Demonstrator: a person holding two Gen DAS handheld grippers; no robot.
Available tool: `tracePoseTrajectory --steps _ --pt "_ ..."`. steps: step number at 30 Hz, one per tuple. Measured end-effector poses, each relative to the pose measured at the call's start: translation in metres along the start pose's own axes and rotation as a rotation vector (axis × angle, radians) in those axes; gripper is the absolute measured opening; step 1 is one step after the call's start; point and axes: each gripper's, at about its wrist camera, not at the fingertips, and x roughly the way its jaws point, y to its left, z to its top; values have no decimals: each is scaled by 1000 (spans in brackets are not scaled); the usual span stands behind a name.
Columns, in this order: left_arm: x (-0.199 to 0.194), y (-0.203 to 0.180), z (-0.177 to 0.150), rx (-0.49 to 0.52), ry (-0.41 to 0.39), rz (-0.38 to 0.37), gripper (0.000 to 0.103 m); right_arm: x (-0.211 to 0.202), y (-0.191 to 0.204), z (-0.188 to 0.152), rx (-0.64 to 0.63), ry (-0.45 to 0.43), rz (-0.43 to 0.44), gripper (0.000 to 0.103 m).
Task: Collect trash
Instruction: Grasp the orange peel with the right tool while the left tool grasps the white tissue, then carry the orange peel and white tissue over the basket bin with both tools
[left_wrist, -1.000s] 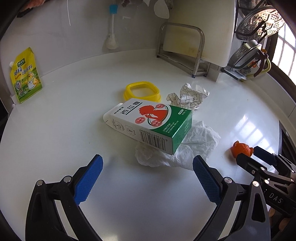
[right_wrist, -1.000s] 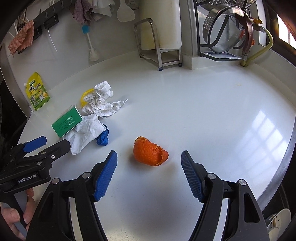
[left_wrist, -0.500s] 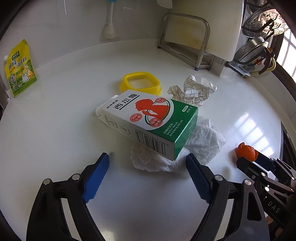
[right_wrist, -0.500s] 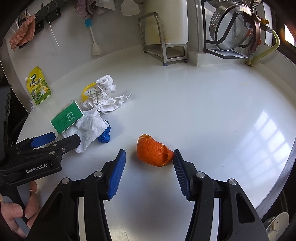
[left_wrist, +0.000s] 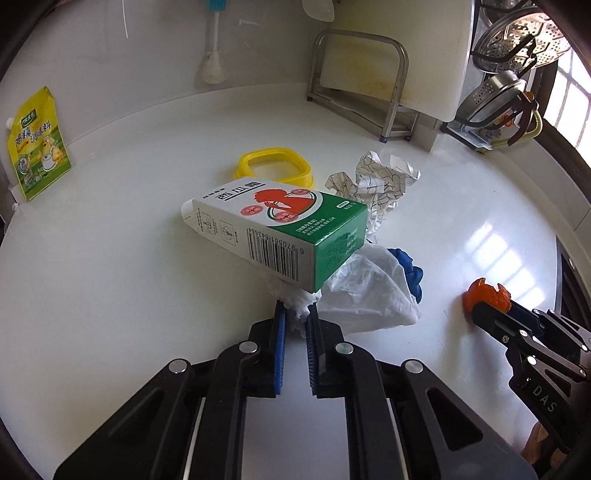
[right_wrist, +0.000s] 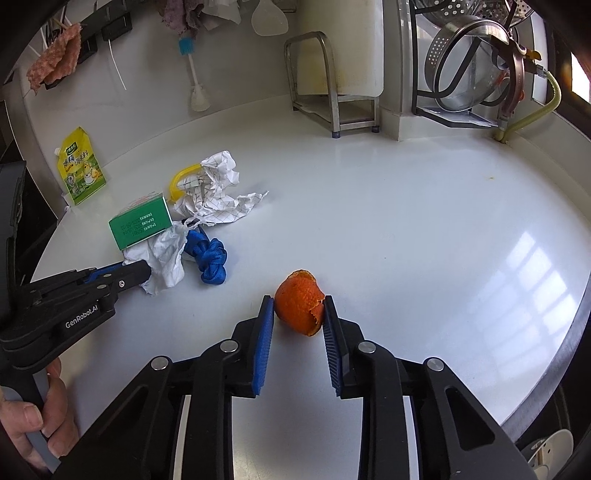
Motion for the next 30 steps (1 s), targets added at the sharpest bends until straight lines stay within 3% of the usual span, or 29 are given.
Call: tracePoseTrajectory --steps 18,30 --pt "-62 37 -40 15 -48 0 10 -38 11 -32 37 -43 26 23" --pt "-121 39 -91 54 -98 -21 10 -99 29 -93 105 -94 32 23"
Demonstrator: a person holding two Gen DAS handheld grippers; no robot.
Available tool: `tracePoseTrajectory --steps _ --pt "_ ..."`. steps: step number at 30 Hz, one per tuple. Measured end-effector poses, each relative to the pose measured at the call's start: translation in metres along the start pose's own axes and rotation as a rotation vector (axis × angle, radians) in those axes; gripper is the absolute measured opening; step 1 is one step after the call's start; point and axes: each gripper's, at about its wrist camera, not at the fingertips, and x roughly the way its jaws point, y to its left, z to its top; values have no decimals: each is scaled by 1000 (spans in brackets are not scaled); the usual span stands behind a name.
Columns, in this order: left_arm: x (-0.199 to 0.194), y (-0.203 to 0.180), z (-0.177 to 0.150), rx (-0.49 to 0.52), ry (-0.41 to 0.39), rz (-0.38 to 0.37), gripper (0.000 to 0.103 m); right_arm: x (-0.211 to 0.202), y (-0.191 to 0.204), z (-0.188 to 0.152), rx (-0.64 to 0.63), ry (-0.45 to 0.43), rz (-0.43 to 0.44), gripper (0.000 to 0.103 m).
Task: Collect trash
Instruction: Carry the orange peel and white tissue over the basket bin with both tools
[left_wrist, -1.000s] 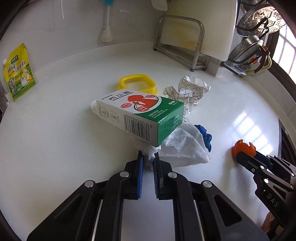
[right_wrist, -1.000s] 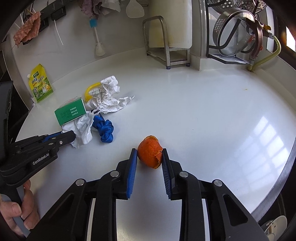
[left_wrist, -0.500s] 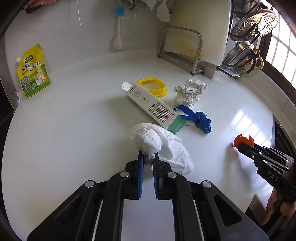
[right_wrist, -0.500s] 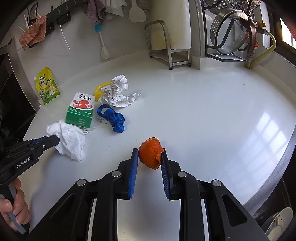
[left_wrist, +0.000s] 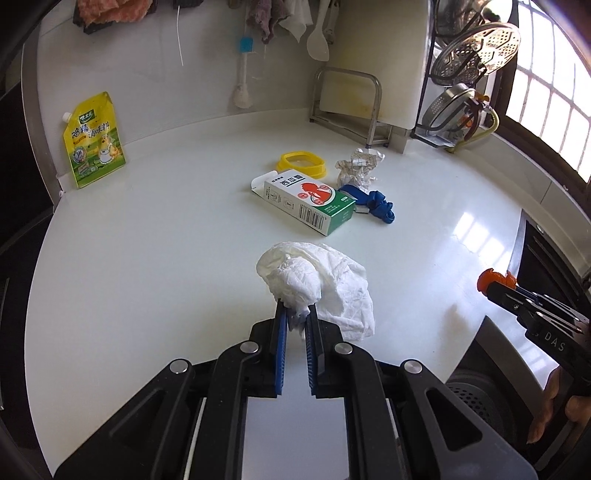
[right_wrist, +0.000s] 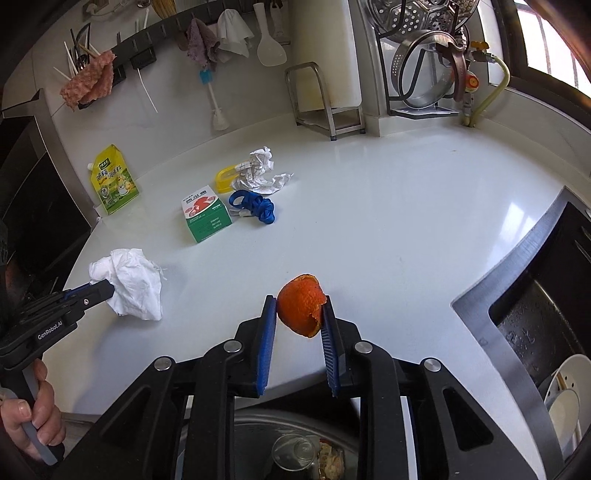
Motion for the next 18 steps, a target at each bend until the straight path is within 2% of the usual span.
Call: tracePoseTrajectory --steps 7,18 --pt "-42 -20 -31 54 -57 -28 10 -41 6 -49 40 -22 -33 23" --pt "-79 -48 -90 117 -30 -88 10 -92 17 -119 79 -32 -73 23"
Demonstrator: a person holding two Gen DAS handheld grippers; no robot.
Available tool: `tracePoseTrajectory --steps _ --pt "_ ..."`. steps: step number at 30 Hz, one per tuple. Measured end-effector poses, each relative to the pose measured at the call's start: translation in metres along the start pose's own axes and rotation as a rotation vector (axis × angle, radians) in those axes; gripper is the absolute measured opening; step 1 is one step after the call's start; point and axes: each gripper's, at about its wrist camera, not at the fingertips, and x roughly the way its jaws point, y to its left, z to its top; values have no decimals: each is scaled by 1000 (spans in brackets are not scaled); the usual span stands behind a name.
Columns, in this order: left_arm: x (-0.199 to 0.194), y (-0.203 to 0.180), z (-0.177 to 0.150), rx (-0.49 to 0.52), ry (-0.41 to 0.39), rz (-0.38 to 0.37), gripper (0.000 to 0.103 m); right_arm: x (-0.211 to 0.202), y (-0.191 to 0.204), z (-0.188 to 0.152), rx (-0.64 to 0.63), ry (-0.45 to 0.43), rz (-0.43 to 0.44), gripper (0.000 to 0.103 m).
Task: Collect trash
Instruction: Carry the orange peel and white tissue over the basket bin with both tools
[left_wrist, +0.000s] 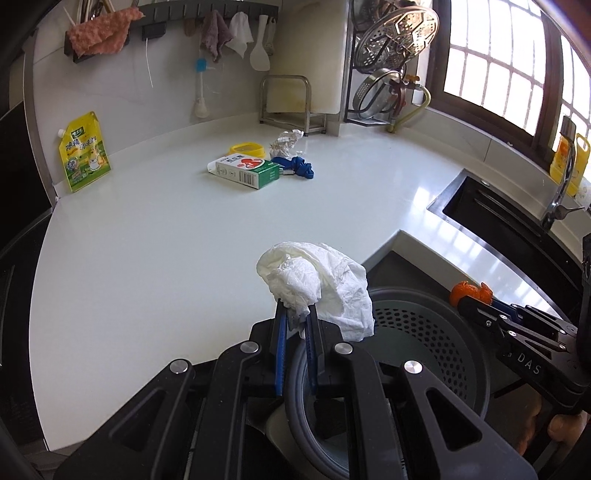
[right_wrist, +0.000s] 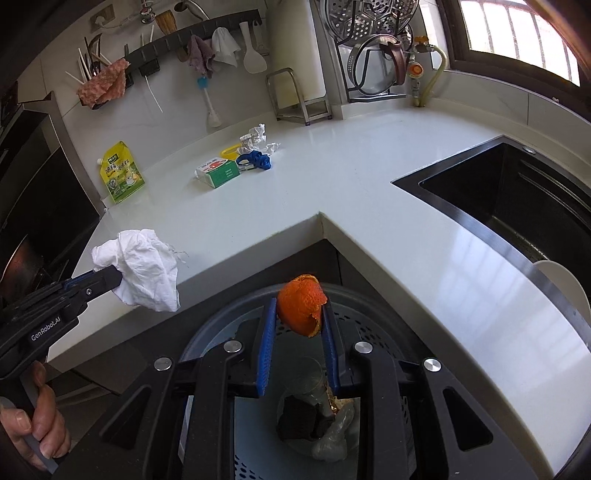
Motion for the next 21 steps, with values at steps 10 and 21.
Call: tracePoseTrajectory --steps 10,21 --pt "-10 -20 -36 16 29 -24 10 -23 -12 -40 44 8 1 23" --pt "-5 -38 -62 27 77 -40 10 -28 -16 -67 46 37 6 23"
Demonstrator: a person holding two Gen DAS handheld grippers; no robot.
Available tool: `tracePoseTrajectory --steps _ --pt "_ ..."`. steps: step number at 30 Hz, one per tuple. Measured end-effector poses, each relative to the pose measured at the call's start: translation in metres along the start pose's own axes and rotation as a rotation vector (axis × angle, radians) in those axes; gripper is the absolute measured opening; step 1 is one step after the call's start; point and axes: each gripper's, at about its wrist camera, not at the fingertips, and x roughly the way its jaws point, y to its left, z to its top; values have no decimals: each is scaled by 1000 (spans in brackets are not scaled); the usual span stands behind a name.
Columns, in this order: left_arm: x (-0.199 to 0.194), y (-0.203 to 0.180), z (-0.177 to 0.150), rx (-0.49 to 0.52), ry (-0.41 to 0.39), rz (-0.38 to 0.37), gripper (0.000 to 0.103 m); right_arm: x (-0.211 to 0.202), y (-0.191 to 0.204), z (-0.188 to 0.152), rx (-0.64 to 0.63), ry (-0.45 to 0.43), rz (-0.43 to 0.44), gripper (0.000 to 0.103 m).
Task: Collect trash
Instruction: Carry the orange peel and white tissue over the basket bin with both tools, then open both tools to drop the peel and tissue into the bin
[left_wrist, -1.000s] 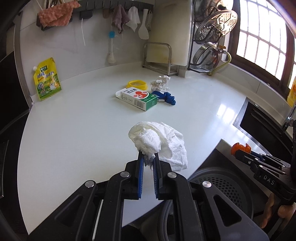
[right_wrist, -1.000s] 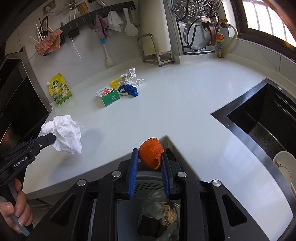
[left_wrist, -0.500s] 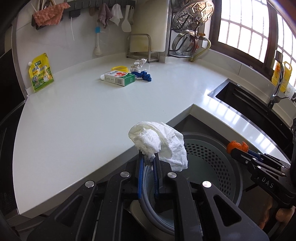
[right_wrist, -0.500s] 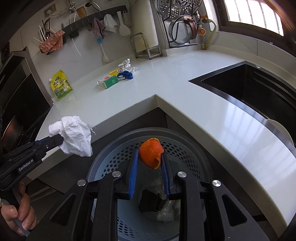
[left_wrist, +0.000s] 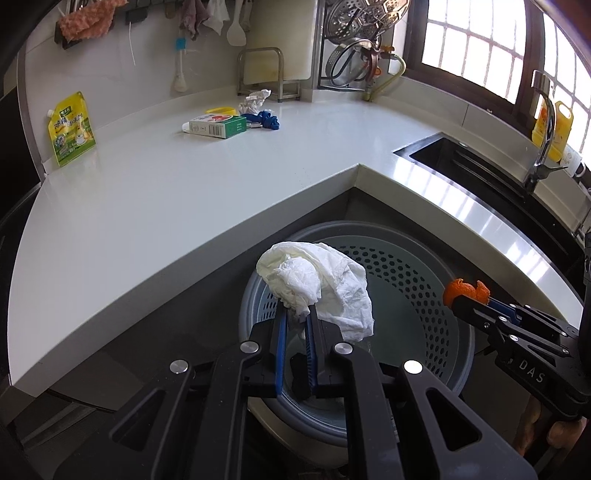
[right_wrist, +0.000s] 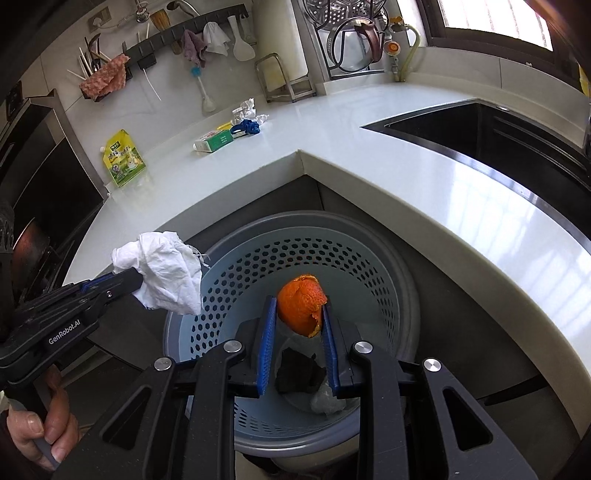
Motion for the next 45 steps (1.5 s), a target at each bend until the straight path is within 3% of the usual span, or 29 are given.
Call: tracePoseTrajectory --steps 19,45 --pt "28 -11 -17 10 94 -14 10 12 -4 -15 -16 46 -15 23" --pt "50 -2 -18 -22 152 -26 10 28 -4 -14 -11 84 2 25"
